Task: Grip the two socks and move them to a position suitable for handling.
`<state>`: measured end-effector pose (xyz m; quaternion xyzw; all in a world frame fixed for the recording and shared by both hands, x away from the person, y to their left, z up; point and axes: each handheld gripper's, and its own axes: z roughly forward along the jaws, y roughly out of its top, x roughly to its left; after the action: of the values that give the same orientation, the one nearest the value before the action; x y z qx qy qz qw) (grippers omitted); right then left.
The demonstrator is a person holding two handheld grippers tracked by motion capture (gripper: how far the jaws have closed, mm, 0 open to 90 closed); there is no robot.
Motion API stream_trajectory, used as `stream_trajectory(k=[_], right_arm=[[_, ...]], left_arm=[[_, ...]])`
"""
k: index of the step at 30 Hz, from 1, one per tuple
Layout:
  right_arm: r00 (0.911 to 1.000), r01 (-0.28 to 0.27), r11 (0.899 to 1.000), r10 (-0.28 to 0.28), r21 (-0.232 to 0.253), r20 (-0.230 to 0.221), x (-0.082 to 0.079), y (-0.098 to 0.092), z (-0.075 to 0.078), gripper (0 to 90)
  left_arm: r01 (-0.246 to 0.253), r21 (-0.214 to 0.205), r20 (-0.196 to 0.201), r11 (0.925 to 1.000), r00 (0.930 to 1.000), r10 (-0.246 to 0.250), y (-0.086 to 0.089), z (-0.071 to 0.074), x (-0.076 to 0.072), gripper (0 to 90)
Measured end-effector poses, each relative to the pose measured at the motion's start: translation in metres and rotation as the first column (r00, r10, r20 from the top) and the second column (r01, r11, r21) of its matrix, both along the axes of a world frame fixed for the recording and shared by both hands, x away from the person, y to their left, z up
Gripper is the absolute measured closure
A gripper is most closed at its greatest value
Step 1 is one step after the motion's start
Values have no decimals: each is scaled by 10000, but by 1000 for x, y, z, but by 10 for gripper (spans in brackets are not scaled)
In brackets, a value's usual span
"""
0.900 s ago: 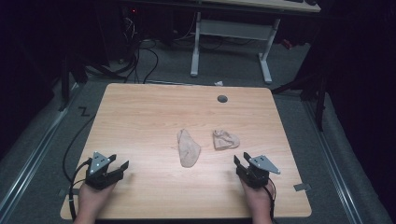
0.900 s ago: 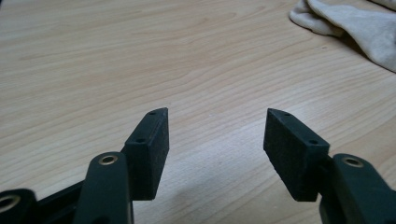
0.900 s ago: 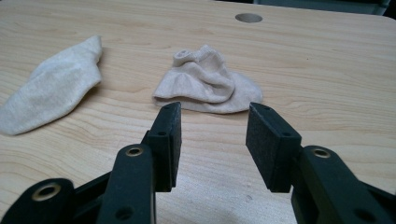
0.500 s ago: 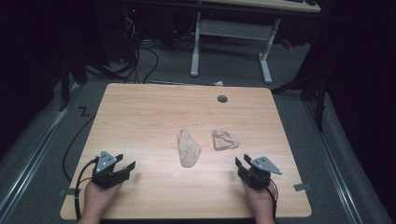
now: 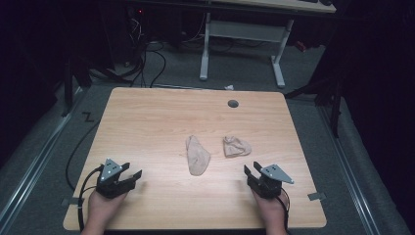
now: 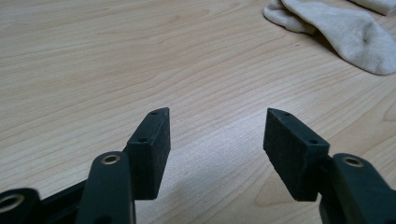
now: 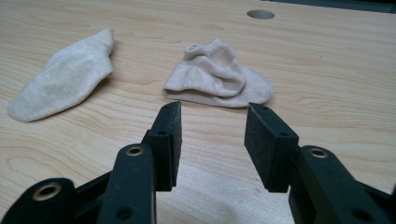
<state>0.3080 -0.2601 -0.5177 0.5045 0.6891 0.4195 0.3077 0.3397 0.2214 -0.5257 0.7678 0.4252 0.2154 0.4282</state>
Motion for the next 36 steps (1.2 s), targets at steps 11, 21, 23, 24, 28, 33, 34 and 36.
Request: stream_trajectory(k=[11,21,23,24,28,33,34,36], right_arm=[[9988,-479,9986,479,-226,-26,-1,13,0,573],[9955,-945,9948,947,-387,21,-3,25,2,576],[9939,-1101,9929,1102,-455,12,-3,29,2,577],[9939,-1101,9929,1102,-455,12,-3,29,2,577],[9894,-1451,9880,1453,-536,-10,-4,39,2,576],[9859,-1671,9845,1673,-540,-17,-4,43,2,576],[9854,-1699,9842,1701,-494,-15,-4,45,2,574],[9841,-1777,9830,1777,-473,-28,-4,47,3,557]], left_arm=[[192,53,94,9998,9998,-192,-3,1,-1,424],[266,160,138,9995,9995,-268,-5,1,-2,423],[249,137,138,9996,9996,-251,-5,1,-2,423],[249,137,138,9996,9996,-251,-5,1,-2,423],[264,137,154,9996,9995,-266,-6,1,-2,423],[331,198,143,9993,9993,-334,-7,1,-2,425],[328,178,160,9993,9993,-331,-7,1,-3,425],[335,166,194,9993,9992,-338,-8,2,-4,424]])
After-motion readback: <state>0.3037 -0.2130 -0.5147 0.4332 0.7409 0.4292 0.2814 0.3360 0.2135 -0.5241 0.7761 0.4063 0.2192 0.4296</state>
